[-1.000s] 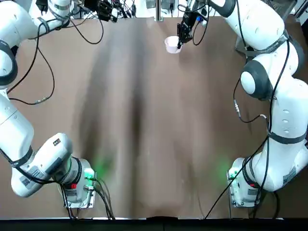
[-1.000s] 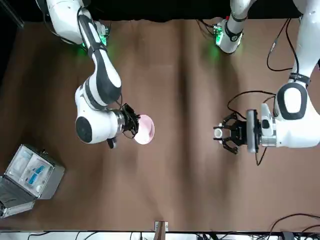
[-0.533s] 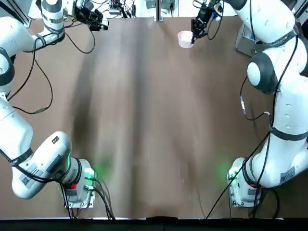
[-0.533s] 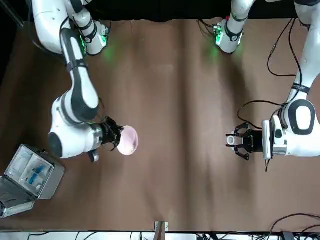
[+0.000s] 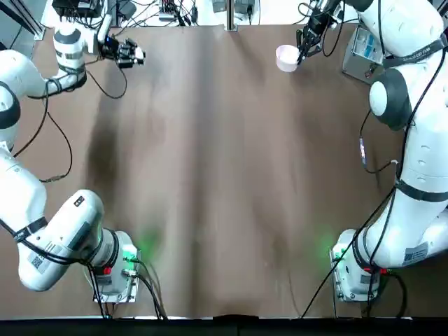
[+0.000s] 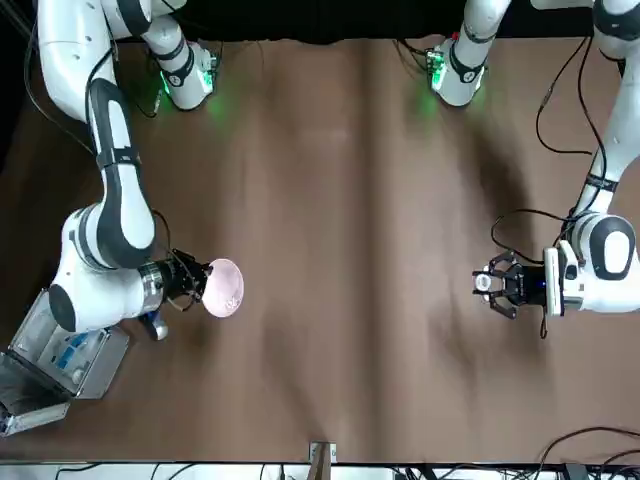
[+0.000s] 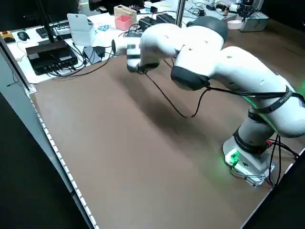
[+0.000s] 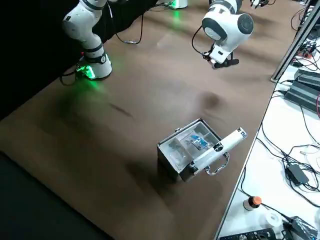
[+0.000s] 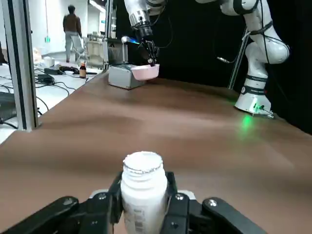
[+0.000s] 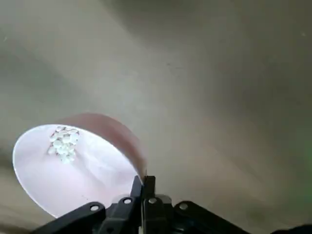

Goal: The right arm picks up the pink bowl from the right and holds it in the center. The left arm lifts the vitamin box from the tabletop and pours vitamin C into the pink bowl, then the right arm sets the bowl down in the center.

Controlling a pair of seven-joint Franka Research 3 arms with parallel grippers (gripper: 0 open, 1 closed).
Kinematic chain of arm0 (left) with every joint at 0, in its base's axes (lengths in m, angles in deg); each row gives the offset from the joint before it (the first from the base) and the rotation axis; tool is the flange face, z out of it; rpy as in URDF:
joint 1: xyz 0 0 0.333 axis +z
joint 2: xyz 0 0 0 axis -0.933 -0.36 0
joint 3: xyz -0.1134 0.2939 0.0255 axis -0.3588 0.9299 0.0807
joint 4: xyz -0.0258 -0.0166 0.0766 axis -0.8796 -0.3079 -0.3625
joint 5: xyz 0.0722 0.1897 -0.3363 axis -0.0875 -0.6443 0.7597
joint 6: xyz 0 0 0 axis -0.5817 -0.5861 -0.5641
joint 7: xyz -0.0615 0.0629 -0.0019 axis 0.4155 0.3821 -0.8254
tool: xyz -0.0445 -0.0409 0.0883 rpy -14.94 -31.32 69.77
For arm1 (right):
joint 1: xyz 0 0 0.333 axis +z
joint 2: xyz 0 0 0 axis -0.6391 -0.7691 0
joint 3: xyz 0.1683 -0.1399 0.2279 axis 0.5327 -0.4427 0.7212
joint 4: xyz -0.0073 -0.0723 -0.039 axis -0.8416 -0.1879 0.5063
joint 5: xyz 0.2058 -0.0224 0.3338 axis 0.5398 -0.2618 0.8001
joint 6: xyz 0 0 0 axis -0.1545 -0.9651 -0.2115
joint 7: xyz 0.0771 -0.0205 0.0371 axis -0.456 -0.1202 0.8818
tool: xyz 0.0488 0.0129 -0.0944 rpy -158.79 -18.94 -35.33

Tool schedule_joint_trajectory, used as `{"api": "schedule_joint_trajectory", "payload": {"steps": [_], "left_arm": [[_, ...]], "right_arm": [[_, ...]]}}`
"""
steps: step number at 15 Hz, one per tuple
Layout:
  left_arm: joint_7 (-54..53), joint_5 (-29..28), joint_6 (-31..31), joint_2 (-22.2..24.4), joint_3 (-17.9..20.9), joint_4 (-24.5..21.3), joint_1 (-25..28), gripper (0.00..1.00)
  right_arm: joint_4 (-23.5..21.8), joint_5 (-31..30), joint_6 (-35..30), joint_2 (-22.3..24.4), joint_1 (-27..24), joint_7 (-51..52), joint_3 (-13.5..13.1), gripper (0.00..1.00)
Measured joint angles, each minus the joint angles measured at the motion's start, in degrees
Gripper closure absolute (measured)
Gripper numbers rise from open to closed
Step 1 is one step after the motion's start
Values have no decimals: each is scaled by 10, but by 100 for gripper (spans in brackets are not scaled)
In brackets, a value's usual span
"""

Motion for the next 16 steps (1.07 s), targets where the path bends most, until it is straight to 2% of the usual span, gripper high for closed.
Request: {"api": "schedule_joint_trajectory", "payload": {"steps": [1, 4, 7, 11, 16], "left_arm": [[-35, 4, -5, -15, 26, 0, 0, 64], [-89, 4, -10, -35, 58, 0, -1, 64], [-135, 4, -10, -56, 76, 0, -5, 64], [-188, 4, -10, -70, 97, 1, -6, 64], [-235, 4, -10, -78, 120, 1, -6, 64]], "right_arm": [[0, -2, 22, 0, 17, 56, 4, 98], [-2, -4, 44, -2, 56, 94, 6, 98], [-7, -4, 74, -11, 98, 111, 7, 98], [-9, -4, 175, -42, 147, 120, 11, 98], [-10, -5, 202, -82, 189, 173, 11, 98]]}}
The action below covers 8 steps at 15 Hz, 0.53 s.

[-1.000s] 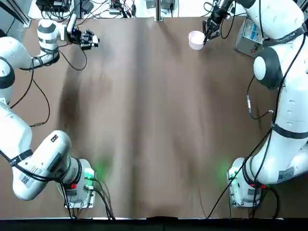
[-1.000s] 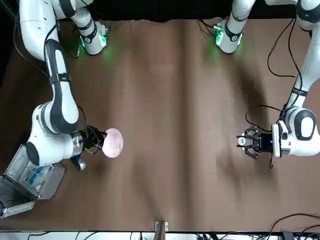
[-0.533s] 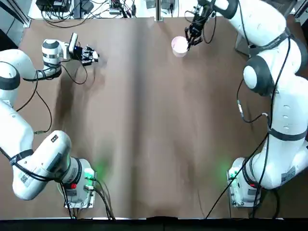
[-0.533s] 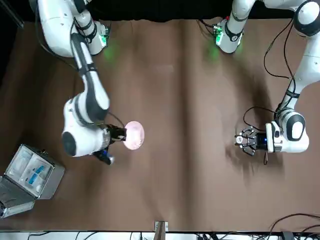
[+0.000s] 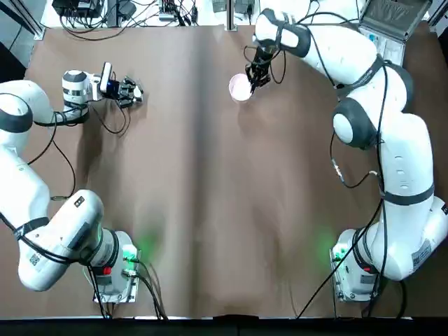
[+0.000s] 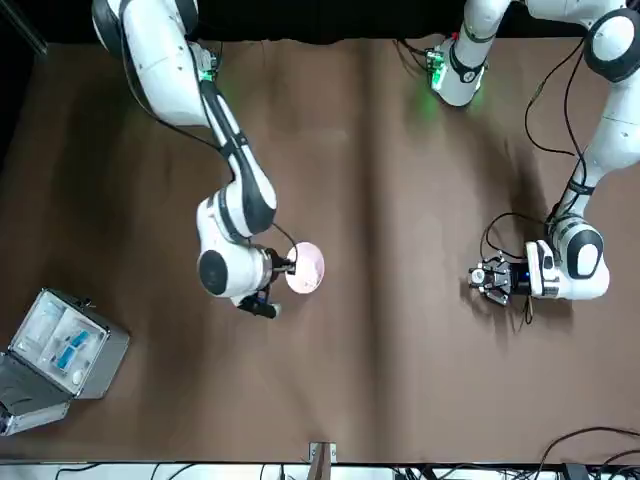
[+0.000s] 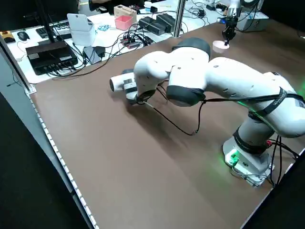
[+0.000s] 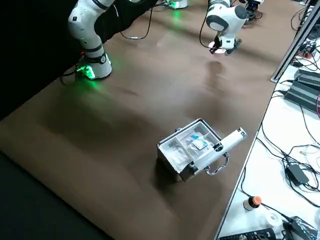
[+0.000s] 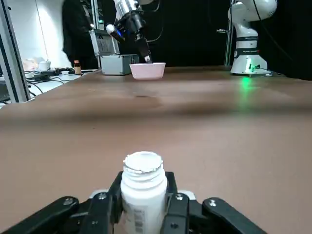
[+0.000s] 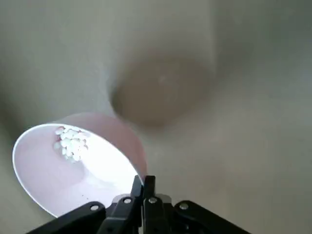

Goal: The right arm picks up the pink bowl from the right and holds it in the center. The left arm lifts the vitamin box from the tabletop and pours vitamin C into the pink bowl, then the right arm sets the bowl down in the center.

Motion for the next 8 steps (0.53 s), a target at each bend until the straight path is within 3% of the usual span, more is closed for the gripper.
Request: {"api": "schedule_joint_trajectory", "payload": {"steps": [8], "left_arm": [[-29, 0, 0, -25, 14, 8, -1, 64]], "right_arm": [[2, 0, 60, -39, 38, 27, 0, 98]]}}
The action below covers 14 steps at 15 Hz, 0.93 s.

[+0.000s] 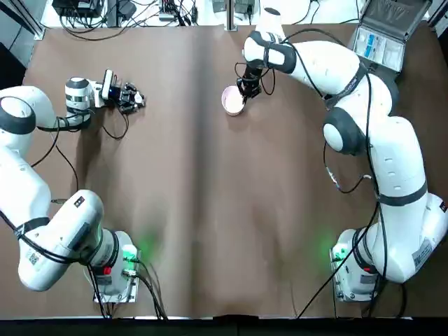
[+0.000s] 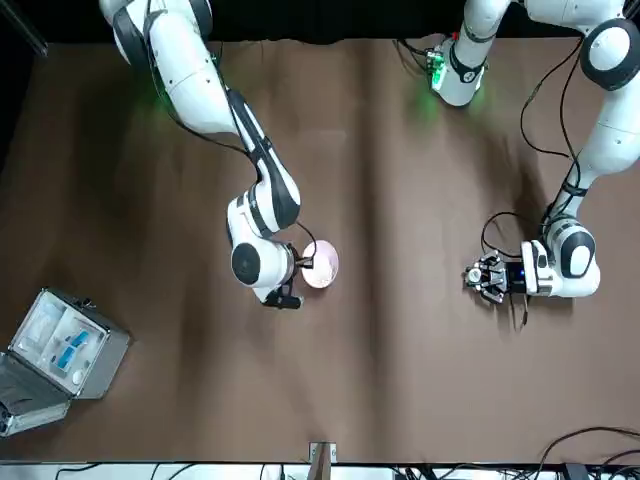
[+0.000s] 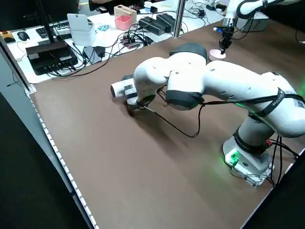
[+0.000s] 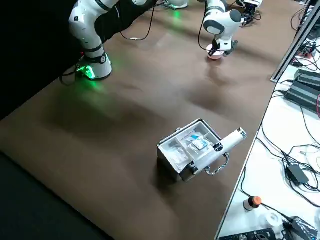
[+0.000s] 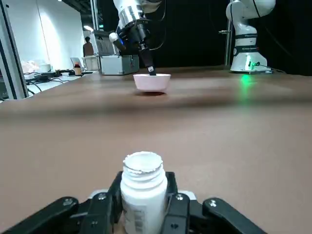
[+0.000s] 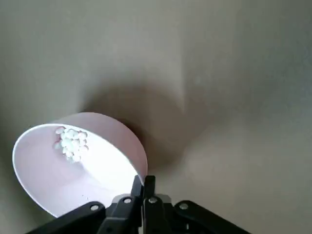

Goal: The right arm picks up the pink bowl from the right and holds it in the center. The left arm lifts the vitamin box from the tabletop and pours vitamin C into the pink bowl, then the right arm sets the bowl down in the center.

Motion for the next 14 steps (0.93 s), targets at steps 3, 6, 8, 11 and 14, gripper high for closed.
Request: {"api": "schedule_joint_trajectory", "payload": {"steps": [3, 6, 8, 11, 14], "left_arm": [[-5, 0, 1, 0, 1, 2, -3, 57], [-5, 0, 10, 0, 2, 5, -4, 39], [-5, 0, 23, 0, 5, 7, -4, 21], [16, 0, 27, 1, 5, 12, -4, 0], [32, 0, 29, 18, 4, 31, -5, 0]], "right_arm": [[0, 0, 16, -6, 0, 3, -1, 98], [1, 0, 17, -7, 0, 3, -2, 98], [1, 0, 17, -7, 0, -1, -2, 98], [1, 0, 18, -8, 1, -29, -1, 98], [1, 0, 31, -10, 12, -66, 0, 98]]}}
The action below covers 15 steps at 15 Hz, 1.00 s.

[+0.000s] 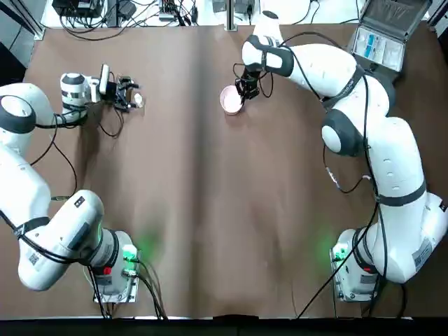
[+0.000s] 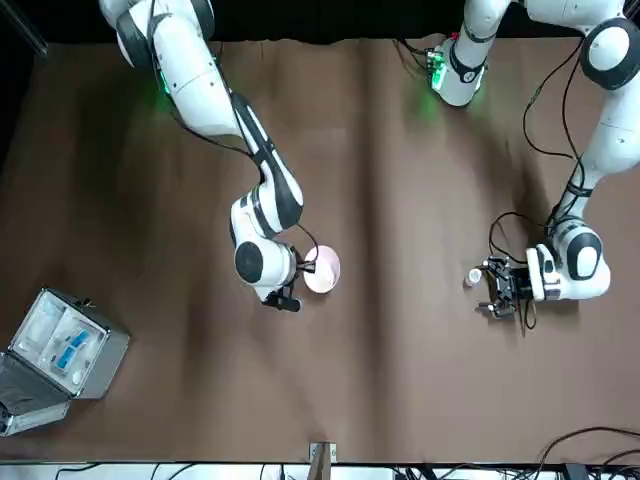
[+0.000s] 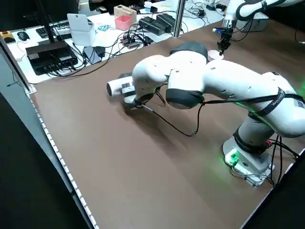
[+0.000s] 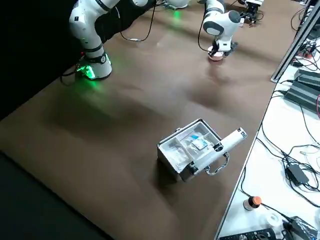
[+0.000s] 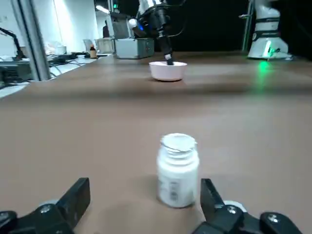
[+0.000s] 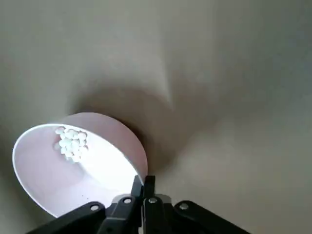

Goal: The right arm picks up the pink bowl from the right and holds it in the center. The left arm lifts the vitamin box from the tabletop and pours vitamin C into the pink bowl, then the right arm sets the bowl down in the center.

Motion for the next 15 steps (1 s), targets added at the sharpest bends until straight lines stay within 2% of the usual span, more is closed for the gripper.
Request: {"api": "schedule_joint_trajectory", "payload": {"steps": [5, 12, 14, 15], "left_arm": [[14, 0, -1, 95, -7, 13, -11, 0], [62, -3, 1, 230, -3, 12, -105, 0], [91, -20, 18, 252, 0, 11, -142, 0], [128, -41, 38, 269, 0, 10, -178, 0]], "right_arm": [[1, 0, 4, -2, 7, -9, 0, 97], [5, 0, 4, -2, 6, -9, -2, 96], [15, 0, 3, 1, 2, -9, -5, 81], [19, 0, -2, 11, -1, -10, -7, 62]]}}
